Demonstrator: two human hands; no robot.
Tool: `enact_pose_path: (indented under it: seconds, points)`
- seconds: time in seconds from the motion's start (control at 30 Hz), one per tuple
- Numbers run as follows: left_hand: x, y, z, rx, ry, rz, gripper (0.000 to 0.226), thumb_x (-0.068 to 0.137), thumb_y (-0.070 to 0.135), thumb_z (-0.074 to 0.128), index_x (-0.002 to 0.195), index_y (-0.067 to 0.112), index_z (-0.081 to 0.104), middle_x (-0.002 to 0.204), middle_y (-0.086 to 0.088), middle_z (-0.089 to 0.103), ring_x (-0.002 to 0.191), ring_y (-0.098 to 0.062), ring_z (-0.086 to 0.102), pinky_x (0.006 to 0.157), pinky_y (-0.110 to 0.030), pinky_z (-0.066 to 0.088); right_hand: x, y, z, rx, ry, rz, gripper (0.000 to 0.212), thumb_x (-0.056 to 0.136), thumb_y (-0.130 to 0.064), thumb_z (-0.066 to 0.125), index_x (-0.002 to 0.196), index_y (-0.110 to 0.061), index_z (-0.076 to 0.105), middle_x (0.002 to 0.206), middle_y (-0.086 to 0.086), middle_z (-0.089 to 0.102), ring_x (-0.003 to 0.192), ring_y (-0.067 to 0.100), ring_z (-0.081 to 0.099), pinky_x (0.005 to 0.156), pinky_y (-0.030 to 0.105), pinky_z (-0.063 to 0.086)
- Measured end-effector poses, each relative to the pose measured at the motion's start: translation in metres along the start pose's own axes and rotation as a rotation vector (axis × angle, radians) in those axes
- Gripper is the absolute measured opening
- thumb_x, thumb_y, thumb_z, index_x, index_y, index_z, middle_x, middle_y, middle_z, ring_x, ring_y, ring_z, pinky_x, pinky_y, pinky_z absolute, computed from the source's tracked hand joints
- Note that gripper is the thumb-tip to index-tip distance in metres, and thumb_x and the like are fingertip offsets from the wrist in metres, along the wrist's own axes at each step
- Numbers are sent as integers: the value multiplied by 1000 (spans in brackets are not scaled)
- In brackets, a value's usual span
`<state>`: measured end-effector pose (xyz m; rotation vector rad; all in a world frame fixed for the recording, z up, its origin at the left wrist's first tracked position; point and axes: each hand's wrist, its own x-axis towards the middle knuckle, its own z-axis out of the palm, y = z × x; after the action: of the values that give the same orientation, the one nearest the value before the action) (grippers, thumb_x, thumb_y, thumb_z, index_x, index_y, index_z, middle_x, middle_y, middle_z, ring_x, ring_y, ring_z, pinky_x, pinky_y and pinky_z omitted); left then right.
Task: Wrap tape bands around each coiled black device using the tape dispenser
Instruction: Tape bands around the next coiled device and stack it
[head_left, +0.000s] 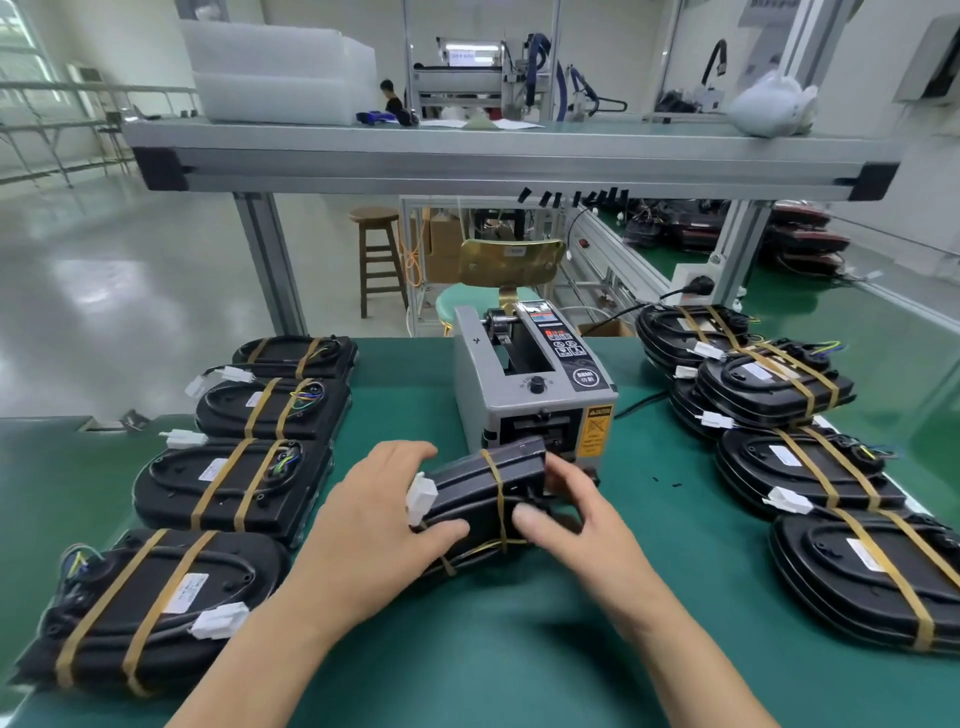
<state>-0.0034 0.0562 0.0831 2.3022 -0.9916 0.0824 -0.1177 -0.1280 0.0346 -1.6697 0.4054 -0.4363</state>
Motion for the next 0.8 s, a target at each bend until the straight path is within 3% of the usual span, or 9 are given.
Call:
enact_pose_path:
  seconds: [0.1, 0.17, 0.3, 0.4, 0.5, 0.6, 0.7, 0.8]
  points:
    - [-9, -15, 0, -381, -48, -249, 50, 66, 45, 83, 108, 39, 56, 99, 24, 67, 96, 3, 59, 81, -9, 41, -3, 14, 0, -135, 12, 19, 62, 76, -23, 86, 122, -46, 52, 135, -16, 57, 126, -6, 50, 112, 25, 39]
    - [-12, -24, 2, -581, -84, -325, 48, 66, 34, 83, 108, 34, 61, 98, 17, 72, 96, -4, 66, 86, -18, 48, -4, 15, 7, -133, 90, -31, 60, 76, -19, 85, 120, -44, 54, 133, -16, 57, 121, -10, 51, 109, 20, 40]
    - [-14, -40, -2, -910, -4, -431, 57, 62, 19, 84, 115, 13, 64, 105, -2, 75, 103, -23, 70, 95, -38, 52, -4, 7, 30, -128, 150, -85, 61, 74, -25, 85, 126, -39, 56, 128, -19, 56, 121, -2, 52, 105, 35, 47]
    - [-7, -41, -11, -971, 158, -464, 53, 54, 29, 88, 103, 20, 70, 100, -4, 76, 99, -24, 71, 91, -39, 53, 2, -7, 47, -155, 206, -139, 54, 74, -32, 84, 116, -48, 54, 118, -33, 54, 116, -12, 50, 90, 13, 45]
    - [10, -35, -25, -995, 339, -479, 67, 50, 42, 88, 113, 35, 65, 114, 2, 72, 108, -19, 67, 97, -41, 50, 15, -28, 66, -130, 236, -143, 55, 76, -38, 82, 121, -42, 51, 119, -30, 51, 112, -20, 46, 84, -2, 35]
    - [33, -41, -45, -962, 467, -477, 63, 62, 34, 88, 117, 43, 58, 110, 10, 71, 106, -13, 67, 95, -39, 51, 31, -51, 91, -132, 239, -127, 63, 78, -45, 77, 133, -26, 53, 123, -15, 52, 116, -1, 50, 98, 15, 35]
    - [57, -63, -67, -975, 484, -541, 63, 73, 22, 86, 126, 17, 53, 115, -6, 69, 103, -25, 69, 92, -48, 54, 52, -71, 117, -115, 216, -93, 66, 82, -50, 72, 137, -24, 48, 125, -11, 52, 116, 6, 50, 98, 21, 36]
    - [76, -91, -89, -1031, 464, -568, 30, 86, 14, 73, 112, 8, 61, 97, -13, 75, 85, -28, 74, 71, -40, 60, 78, -85, 141, -82, 171, -63, 70, 85, -52, 68, 145, -27, 41, 128, -8, 52, 120, 9, 49, 101, 24, 37]
